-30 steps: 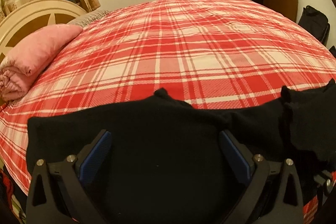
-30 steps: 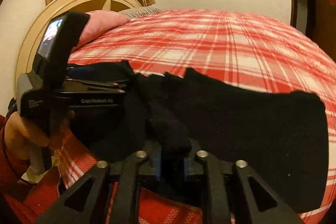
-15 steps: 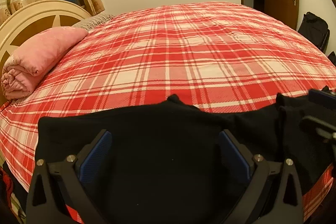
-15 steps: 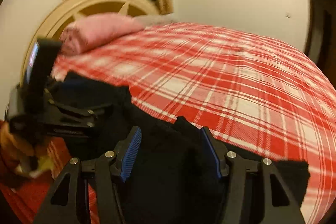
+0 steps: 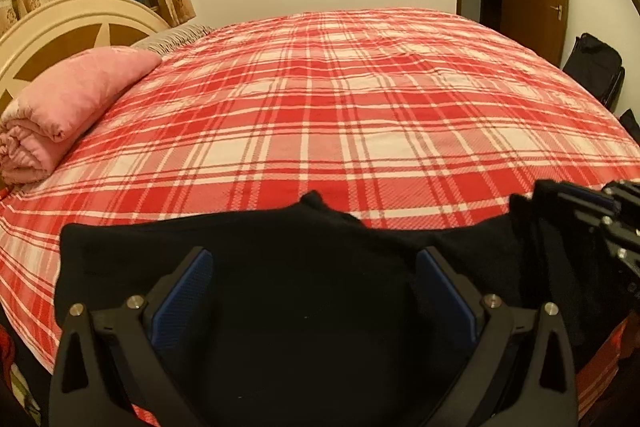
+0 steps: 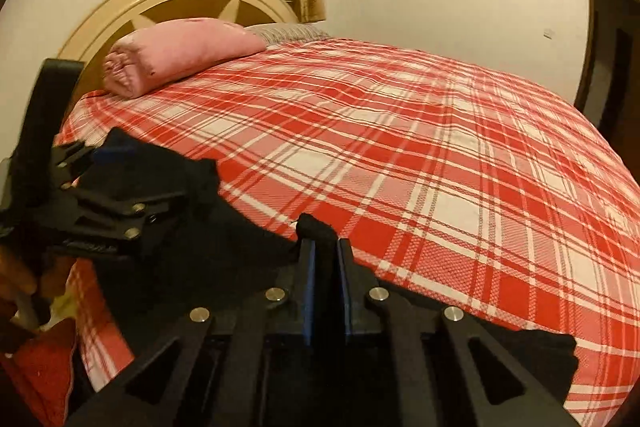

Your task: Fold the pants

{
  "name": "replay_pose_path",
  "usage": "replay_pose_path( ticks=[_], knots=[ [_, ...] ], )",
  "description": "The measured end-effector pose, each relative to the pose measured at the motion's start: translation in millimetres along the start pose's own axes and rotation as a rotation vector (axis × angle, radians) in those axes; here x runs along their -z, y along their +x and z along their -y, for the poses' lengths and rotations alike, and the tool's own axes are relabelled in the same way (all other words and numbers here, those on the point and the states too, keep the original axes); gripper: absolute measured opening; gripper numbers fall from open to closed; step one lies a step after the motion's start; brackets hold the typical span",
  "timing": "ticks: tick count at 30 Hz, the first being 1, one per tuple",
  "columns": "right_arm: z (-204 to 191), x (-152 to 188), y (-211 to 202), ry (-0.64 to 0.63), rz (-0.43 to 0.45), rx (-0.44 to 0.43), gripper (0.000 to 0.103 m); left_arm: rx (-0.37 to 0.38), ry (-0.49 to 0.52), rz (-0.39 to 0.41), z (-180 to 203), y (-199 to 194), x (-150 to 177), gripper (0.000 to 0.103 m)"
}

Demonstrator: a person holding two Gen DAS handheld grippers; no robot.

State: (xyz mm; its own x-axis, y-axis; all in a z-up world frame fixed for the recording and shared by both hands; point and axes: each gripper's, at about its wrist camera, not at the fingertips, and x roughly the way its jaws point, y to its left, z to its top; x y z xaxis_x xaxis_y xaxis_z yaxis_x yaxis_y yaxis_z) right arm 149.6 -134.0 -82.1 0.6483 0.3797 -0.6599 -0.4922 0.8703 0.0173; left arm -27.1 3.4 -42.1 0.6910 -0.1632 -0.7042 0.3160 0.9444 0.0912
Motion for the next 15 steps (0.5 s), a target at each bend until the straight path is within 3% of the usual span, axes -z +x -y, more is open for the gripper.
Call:
replay_pose_path(
  ticks=[2,4,6,7,11,15],
  knots=[
    [-3,0,12,0.009,-0.026,-0.049,0.011,0.006,0.005,-0.006,2,1,1,0.103],
    [-12,2,24,-0.010,-0.038,-0.039,0.016,-0.003,0.015,-0.006,4,1,1,0.103],
    [-13,4,28,-0.010,-0.028,-0.029,0.027,-0.005,0.017,-0.014,5,3,1,0.103],
    [-11,2,30,0.005,-0.034,-0.036,0.028,-0.008,0.017,-0.018,5,3,1,0.103],
    [5,-8,5,0.149,0.030,-0.094,0.028,-0.022,0.030,-0.021,7,2,2,0.103],
    [7,-7,-24,0.202,0.072,-0.085,0.029,-0.051,0.032,-0.030,4,3,3,0.103]
  ],
)
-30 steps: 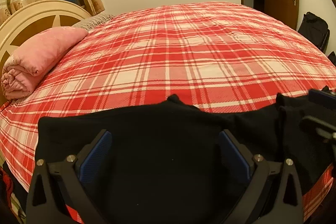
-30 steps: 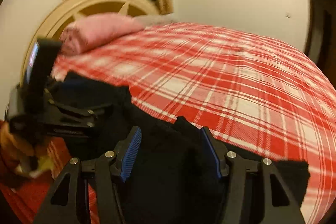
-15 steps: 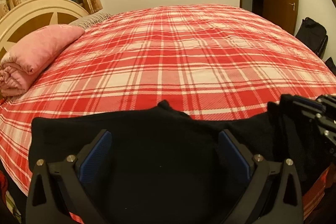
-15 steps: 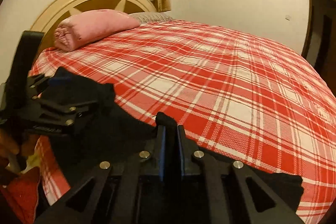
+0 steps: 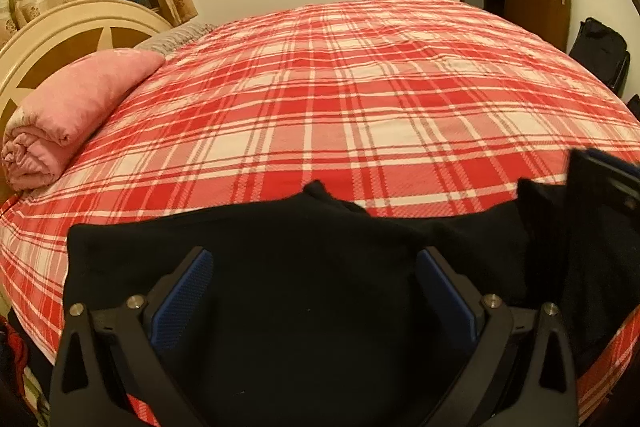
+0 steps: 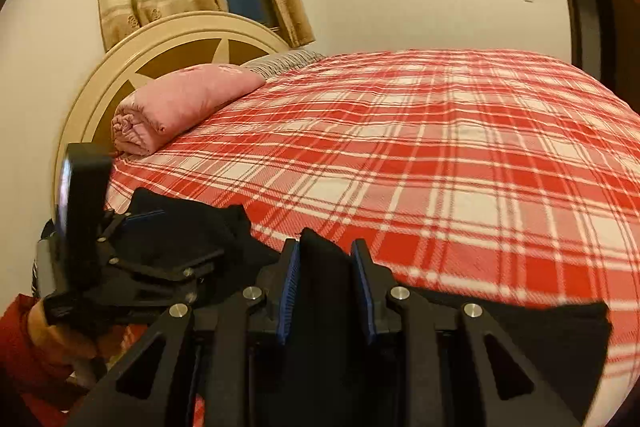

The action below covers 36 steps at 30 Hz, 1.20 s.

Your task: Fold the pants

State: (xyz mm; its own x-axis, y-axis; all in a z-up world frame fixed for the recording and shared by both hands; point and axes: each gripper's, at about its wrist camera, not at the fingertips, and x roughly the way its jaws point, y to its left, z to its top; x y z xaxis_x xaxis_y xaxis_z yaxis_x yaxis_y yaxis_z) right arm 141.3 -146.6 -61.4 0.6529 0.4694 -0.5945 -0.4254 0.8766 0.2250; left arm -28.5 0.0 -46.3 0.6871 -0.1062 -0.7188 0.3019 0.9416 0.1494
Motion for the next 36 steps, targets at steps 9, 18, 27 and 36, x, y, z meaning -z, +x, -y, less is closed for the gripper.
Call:
replay_pose_path(
  ticks=[9,18,27,36],
  knots=[
    [6,47,9,0.139,-0.066,0.075,0.032,-0.054,-0.046,-0.010,-28,-6,12,0.103],
    [-10,42,-21,0.139,0.044,0.035,0.039,-0.205,-0.283,0.031,-130,-23,43,0.103],
    [-49,44,-20,0.043,0.011,-0.033,0.040,-0.198,-0.774,0.003,-234,-2,92,0.098],
    [-53,47,-18,0.039,-0.016,-0.037,0.040,-0.017,-1.011,0.054,-214,6,117,0.091]
  ],
)
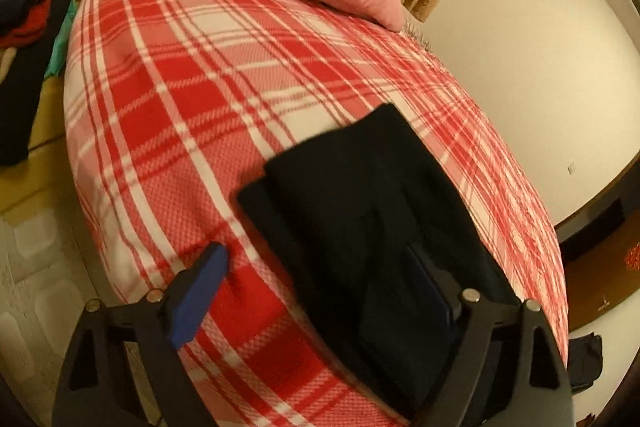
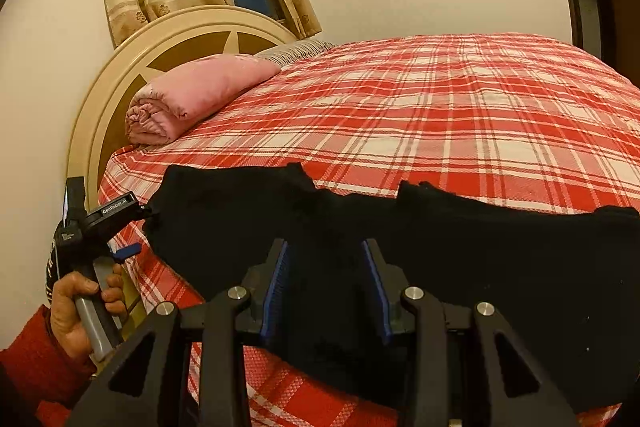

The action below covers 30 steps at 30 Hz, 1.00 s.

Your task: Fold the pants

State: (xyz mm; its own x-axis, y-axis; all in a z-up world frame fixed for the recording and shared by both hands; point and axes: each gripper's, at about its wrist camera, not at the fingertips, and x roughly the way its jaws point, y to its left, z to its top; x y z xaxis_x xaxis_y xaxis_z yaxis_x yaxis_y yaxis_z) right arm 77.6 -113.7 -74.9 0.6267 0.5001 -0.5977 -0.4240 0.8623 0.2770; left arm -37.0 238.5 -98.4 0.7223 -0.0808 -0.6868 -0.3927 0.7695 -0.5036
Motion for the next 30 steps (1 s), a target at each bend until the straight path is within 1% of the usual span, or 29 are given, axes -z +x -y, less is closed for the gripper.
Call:
replay_pose_path(
  ticks=[2,4,5,6,7,8,9,10,11,13,15,18,20,22,23,24,26,29,30],
  knots=[
    [1,0,1,0.004,-0.005,-0.001,0.040,-0.020,0.032,0.004,7,3,1,0.091],
    [1,1,1,0.004,-0.009,-0.002,0.040,0.005,0.013,0.016,7,0,-2,0.086],
    [1,1,1,0.002,-0.010,-0.001,0.040,0.034,-0.002,0.020,7,-1,-4,0.075],
    [1,2,1,0.002,-0.010,0.001,0.040,0.054,-0.007,0.014,6,1,-7,0.069],
    [1,2,0,0.004,-0.009,0.000,0.040,0.061,-0.004,0.004,6,2,-8,0.069],
    [2,2,0,0.007,-0.009,-0.001,0.040,0.054,0.003,0.002,7,3,-8,0.064],
    [2,2,0,0.009,-0.009,-0.001,0.040,0.044,0.007,0.010,6,3,-8,0.054],
    [2,2,0,0.010,-0.010,0.000,0.040,0.041,0.009,0.018,5,1,-7,0.048],
    [2,2,-1,0.012,-0.011,0.001,0.040,0.046,0.009,0.026,4,-1,-7,0.040],
    [2,3,-2,0.015,-0.009,0.002,0.040,0.059,0.005,0.026,1,-1,-6,0.038],
    [3,3,-2,0.017,-0.008,0.000,0.040,0.076,-0.024,0.019,-7,3,-5,0.038],
    [3,3,-1,0.021,-0.015,-0.002,0.040,0.080,-0.054,0.020,-10,3,-4,0.044],
    [4,3,-1,0.023,-0.018,-0.003,0.040,0.071,-0.053,0.018,-7,2,-5,0.046],
    [4,4,-2,0.023,-0.015,-0.001,0.040,0.060,-0.054,0.021,-4,2,-6,0.038],
    [4,3,-3,0.023,-0.011,0.003,0.040,0.063,-0.041,0.026,-2,2,-7,0.021],
    [4,3,-5,0.025,-0.005,0.007,0.040,0.088,-0.004,0.019,3,3,-8,0.018],
    [9,2,-8,0.041,0.011,0.021,0.040,0.078,0.048,0.024,11,0,-9,0.017],
    [23,1,-10,0.092,0.014,0.046,0.040,0.097,0.118,0.054,27,-8,-11,0.017],
    [30,1,-11,0.119,0.015,0.059,0.040,0.107,0.173,0.074,39,-15,-11,0.017]
  ],
)
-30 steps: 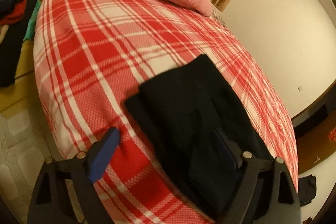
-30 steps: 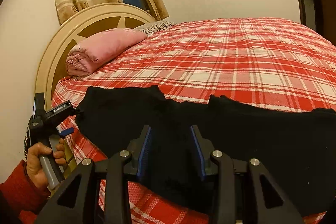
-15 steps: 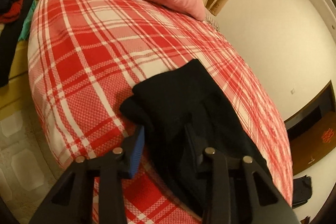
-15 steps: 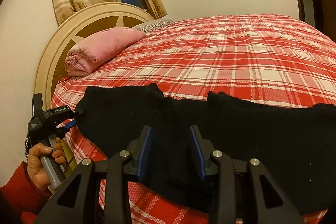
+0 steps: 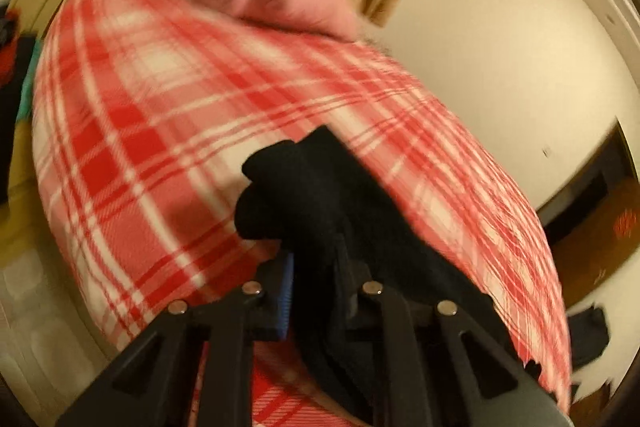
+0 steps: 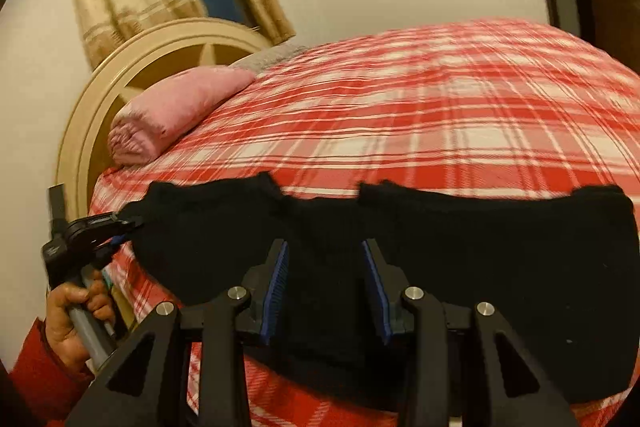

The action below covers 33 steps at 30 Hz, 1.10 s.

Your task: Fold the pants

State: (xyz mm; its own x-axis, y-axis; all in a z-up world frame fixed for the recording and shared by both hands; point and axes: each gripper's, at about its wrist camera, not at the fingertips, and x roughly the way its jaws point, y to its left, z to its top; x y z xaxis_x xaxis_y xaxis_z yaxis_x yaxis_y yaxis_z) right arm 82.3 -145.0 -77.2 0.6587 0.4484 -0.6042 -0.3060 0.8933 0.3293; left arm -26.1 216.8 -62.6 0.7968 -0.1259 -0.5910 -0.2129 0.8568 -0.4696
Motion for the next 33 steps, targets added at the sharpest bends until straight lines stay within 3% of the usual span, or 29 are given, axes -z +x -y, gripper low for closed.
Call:
replay_pose_path(
  ticks=[6,12,18,24,30,31,33],
  knots=[
    [37,-1,-7,0.137,0.005,0.038,0.040,0.124,0.242,0.045,64,-21,8,0.017],
    [58,-1,-17,0.201,0.022,0.046,0.040,0.288,0.557,0.052,137,-43,57,0.016],
    [69,2,-20,0.255,0.014,0.020,0.040,0.419,0.730,-0.040,181,-42,109,0.016],
    [78,3,-22,0.306,0.014,-0.026,0.040,0.442,0.888,-0.105,200,-45,155,0.016],
    [85,-3,-11,0.431,-0.019,-0.237,0.041,0.402,0.980,-0.095,199,-39,168,0.016],
    [85,-5,-8,0.453,-0.027,-0.271,0.043,0.398,0.998,-0.085,199,-39,170,0.016],
    [87,-6,-1,0.504,-0.040,-0.333,0.060,0.390,1.045,-0.058,199,-43,174,0.016]
  ],
)
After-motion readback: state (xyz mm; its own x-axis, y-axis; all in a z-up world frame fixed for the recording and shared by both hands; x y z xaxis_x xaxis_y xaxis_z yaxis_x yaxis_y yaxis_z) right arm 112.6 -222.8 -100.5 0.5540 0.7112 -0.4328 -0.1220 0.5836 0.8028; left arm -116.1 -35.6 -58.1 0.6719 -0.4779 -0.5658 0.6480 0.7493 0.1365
